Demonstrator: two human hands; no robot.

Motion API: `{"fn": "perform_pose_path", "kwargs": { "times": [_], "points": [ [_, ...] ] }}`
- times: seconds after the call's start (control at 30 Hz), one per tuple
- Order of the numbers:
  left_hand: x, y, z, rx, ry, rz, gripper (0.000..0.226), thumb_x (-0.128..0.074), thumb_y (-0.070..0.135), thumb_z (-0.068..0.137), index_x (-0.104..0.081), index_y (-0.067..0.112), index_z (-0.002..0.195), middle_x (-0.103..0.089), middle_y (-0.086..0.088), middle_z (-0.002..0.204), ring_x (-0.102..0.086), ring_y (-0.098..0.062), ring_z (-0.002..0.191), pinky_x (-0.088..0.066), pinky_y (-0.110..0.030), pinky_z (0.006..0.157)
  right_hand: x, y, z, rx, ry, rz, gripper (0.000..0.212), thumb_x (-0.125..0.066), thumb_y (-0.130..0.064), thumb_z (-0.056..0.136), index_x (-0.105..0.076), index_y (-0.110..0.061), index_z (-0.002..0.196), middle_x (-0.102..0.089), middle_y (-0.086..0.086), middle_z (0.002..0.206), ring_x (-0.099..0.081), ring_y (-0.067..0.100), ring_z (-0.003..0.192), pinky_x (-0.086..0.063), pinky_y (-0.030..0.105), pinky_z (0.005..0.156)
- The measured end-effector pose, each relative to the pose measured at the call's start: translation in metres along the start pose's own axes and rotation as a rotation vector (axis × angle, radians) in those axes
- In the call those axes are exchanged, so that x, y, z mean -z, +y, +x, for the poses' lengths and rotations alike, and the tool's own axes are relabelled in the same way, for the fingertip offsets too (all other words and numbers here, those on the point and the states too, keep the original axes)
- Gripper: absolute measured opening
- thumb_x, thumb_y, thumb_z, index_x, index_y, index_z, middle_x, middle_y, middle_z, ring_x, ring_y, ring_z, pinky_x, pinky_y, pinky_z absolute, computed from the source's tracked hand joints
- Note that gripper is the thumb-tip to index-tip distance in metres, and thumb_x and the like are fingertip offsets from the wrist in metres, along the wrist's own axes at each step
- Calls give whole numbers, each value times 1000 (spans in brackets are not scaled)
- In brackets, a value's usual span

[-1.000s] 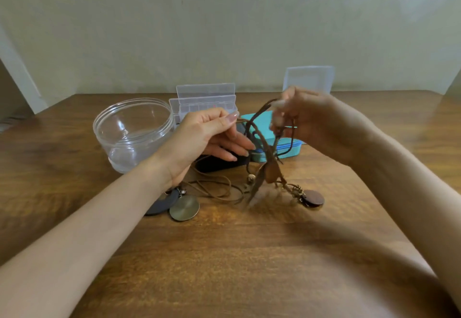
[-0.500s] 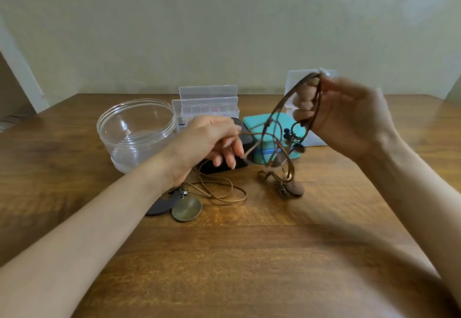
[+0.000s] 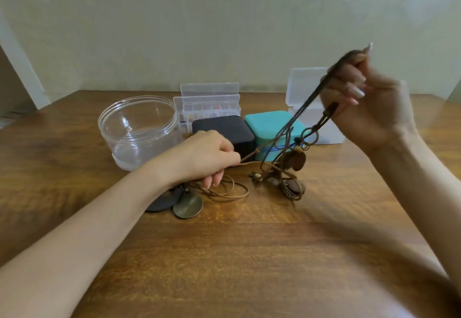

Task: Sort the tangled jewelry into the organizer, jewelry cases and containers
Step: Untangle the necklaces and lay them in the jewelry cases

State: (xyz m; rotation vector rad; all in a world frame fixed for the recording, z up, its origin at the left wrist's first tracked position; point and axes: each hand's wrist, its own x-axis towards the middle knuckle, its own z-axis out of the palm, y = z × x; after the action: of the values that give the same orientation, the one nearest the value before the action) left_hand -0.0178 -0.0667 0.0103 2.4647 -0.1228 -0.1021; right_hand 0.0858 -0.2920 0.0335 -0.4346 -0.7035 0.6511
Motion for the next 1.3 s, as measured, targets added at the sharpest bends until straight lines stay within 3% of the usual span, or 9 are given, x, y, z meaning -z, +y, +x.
{"fn": "perform_pose_path", "kwargs": {
  "times": [0.2,0.33,0.43,0.5,0.63,0.7,0.83,1.13,1.3],
  "points": [
    [7,4,-1,-173,81,-503,36,-42,12,96,-47,5,61,-67,-11,64,-39,-6,30,-25,-11,31,-11,6,-3,87,277,-561,40,-45,-47,86,-48,-17,60,-30,-5,46,-17,9,42,-18,20,41],
    [16,0,2,-351,266,-908,33,-37,18,98,-45,6,67,-70,-11,78,-31,-5,26,-23,-13,31,-14,11,0,213,565,-699,49,-54,-44,85,-37,-21,45,-27,-7,39,-20,8,35,-18,20,37],
    [17,-2,3,-402,338,-943,32,-41,24,96,-52,6,71,-70,-9,76,-34,-7,28,-26,-14,33,-3,16,-4,482,829,-1418,24,-67,-38,82,-55,-24,67,-53,-10,58,-49,9,55,-43,30,57],
    [15,-2,2,-424,345,-864,31,-44,25,95,-60,8,74,-64,-5,59,-37,-9,31,-29,-14,33,-9,28,-4,544,737,-1824,22,-66,-38,81,-59,-25,97,-64,-7,87,-60,12,85,-49,38,80],
    [9,4,-2,-514,215,-771,23,-49,24,93,-67,9,89,-44,3,39,-33,-9,29,-27,-17,31,-38,61,-3,51,191,-1436,51,-67,-35,80,-50,-25,127,-68,0,108,-65,8,98,-49,25,88],
    [9,7,-4,-535,219,-799,23,-49,25,91,-66,9,87,-42,5,36,-30,-9,27,-25,-17,30,-41,69,-4,-125,52,-1369,39,-68,-24,83,-59,-13,119,-71,7,84,-68,13,77,-53,27,79],
    [14,6,-1,-515,324,-884,25,-44,23,95,-58,8,80,-49,3,41,-31,-6,26,-24,-15,28,-40,54,-4,-28,141,-1233,19,-54,-20,91,-65,-8,82,-50,-9,45,-48,10,47,-52,24,64],
    [16,4,-2,-442,318,-911,27,-46,30,91,-53,11,73,-62,-2,62,-36,-6,31,-27,-12,33,-31,20,-3,-58,-75,-638,22,-44,-23,90,-61,-12,82,-44,-7,50,-38,3,41,-42,17,49],
    [34,6,-9,-460,173,-1216,34,-41,30,90,-56,14,64,-60,3,61,-33,-1,27,-25,-11,30,-32,18,-7,-253,-72,-900,22,-45,-17,91,-66,-10,87,-45,-3,41,-40,7,33,-47,20,46]
  ]
}}
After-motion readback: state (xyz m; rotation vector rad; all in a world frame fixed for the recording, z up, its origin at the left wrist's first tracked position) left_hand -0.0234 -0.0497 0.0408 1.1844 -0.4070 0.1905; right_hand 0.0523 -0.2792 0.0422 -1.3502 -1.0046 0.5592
